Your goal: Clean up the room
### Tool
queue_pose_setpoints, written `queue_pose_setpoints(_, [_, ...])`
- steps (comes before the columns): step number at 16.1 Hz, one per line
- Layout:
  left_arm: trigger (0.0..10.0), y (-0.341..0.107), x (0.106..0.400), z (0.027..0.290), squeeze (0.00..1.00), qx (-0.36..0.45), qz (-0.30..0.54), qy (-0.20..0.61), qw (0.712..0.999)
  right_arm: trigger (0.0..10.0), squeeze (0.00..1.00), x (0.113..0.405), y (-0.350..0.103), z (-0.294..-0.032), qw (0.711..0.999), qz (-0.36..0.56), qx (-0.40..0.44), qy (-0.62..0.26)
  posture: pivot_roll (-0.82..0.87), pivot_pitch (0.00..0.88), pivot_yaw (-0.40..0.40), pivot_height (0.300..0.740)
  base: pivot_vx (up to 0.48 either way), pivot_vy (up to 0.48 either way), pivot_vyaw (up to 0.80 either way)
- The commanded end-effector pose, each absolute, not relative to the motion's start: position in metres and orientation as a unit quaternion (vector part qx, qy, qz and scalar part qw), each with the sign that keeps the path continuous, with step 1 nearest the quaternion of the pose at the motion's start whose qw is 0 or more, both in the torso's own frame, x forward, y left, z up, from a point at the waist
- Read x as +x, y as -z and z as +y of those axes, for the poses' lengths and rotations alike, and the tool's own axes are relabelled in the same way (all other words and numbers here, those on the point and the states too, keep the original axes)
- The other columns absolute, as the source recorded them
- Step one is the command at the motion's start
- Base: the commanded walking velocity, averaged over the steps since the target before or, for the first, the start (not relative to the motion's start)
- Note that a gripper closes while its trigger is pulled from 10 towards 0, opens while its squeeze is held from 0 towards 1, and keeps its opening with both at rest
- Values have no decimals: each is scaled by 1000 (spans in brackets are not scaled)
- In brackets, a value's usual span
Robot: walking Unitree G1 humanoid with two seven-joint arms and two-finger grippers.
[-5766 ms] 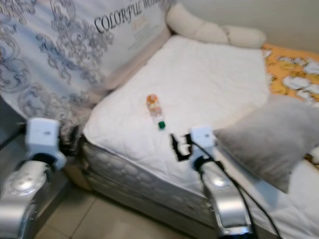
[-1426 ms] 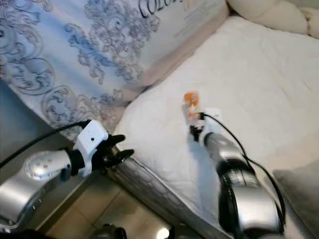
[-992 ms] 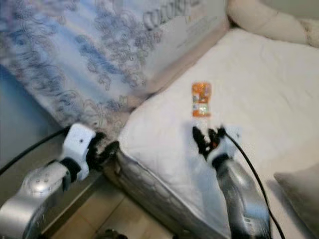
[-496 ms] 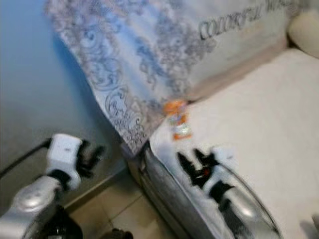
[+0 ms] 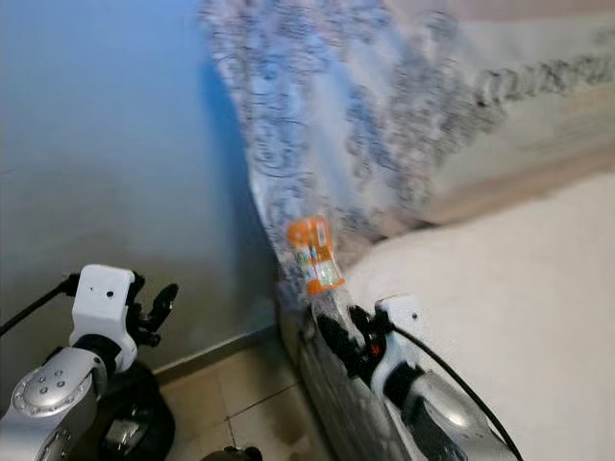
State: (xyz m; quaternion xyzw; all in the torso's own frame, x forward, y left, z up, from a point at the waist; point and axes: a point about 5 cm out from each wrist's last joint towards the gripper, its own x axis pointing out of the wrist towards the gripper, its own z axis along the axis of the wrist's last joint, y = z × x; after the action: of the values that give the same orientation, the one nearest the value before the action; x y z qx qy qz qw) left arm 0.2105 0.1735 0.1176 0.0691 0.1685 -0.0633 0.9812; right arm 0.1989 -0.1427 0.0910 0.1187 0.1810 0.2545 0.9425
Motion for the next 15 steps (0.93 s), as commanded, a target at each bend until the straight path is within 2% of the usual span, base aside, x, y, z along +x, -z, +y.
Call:
queue_pose_setpoints(1, [10000,-122,213,167,0,74,155,78,982,10000,0,201,-94,-142,944,176,104,-260,-56,0,-20,740,0,0,800])
queue_pose_setpoints(8, [10000,-118,215,170,0,105,161,55,980,10000,0,209,-86,-148,954,179,96,-222,-57,0,-20,740,0,0,800])
queue_pose_setpoints(11, [10000,-120,219,171,0,86,153,45,983,10000,0,212,-90,-151,964,170,77,-189,-69,0,-17,740,0,0,800])
queue_pose_setpoints(15, [10000,-125,225,167,0,79,132,46,987,10000,0,214,-83,-150,958,190,82,-196,-77,0,-15,740,0,0,800])
